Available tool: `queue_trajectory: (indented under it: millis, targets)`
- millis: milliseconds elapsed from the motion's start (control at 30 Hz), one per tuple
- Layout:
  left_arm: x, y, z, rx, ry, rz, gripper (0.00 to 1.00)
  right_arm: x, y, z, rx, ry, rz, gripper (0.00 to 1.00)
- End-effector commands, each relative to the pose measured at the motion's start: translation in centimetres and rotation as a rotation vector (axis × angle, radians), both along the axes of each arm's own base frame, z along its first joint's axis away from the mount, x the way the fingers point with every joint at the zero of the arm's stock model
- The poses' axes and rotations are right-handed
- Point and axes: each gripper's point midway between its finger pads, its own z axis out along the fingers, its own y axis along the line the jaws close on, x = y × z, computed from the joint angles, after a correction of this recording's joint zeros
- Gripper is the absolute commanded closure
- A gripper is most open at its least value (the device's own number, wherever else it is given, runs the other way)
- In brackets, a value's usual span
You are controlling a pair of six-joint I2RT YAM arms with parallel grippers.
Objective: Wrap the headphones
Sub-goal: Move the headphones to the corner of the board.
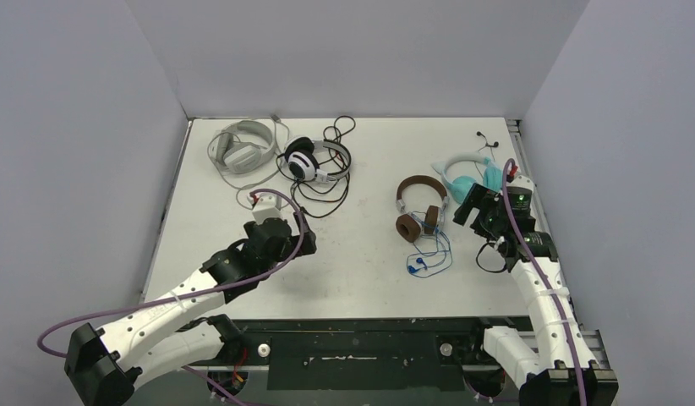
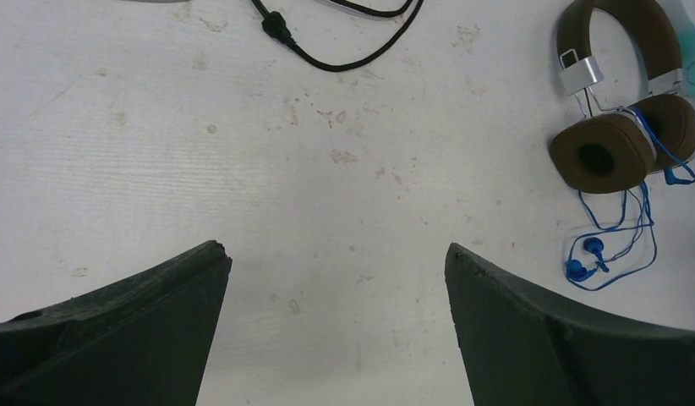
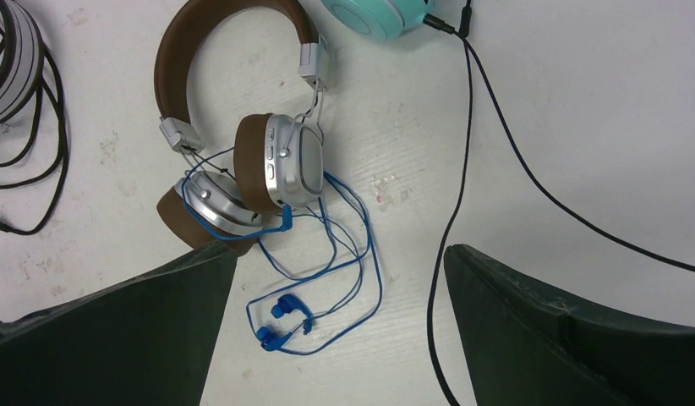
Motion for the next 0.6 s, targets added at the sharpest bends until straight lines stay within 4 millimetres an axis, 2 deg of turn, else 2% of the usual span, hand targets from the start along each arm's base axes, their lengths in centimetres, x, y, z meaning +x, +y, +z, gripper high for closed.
queue_trajectory:
  millis: [0,167,300,400,467,567]
  targets:
    - [0.7,-1.7,1.8,-0.064,-0.066,-0.06,0.03,-0.2,0.4,0.9,0.035,-0.015,-0.011,0.0]
    - [0.7,-3.0,1.5,-0.079,-0.075,-0.127,0.03,-1.3,2.3,-1.3,0.146,0.045,0.01,0.0]
    - [-0.3,-6.2,2.1,-0.138,-0.113,-0.336,0.05,-1.4,3.3,-1.7,0.192,0.036,0.045,0.01]
    - [-0.6,-7.4,2.4,-0.185,-0.127,-0.382,0.07,-0.7,5.1,0.0,0.227,-0.025,0.15,0.08]
    - [-0.5,-7.5,2.5,-0.183,-0.131,-0.386,0.09,-0.1,7.5,2.2,0.249,-0.098,0.274,0.12]
    - [-0.3,-7.5,2.7,-0.169,-0.137,-0.383,0.09,0.7,11.5,5.8,0.226,-0.207,0.423,0.11]
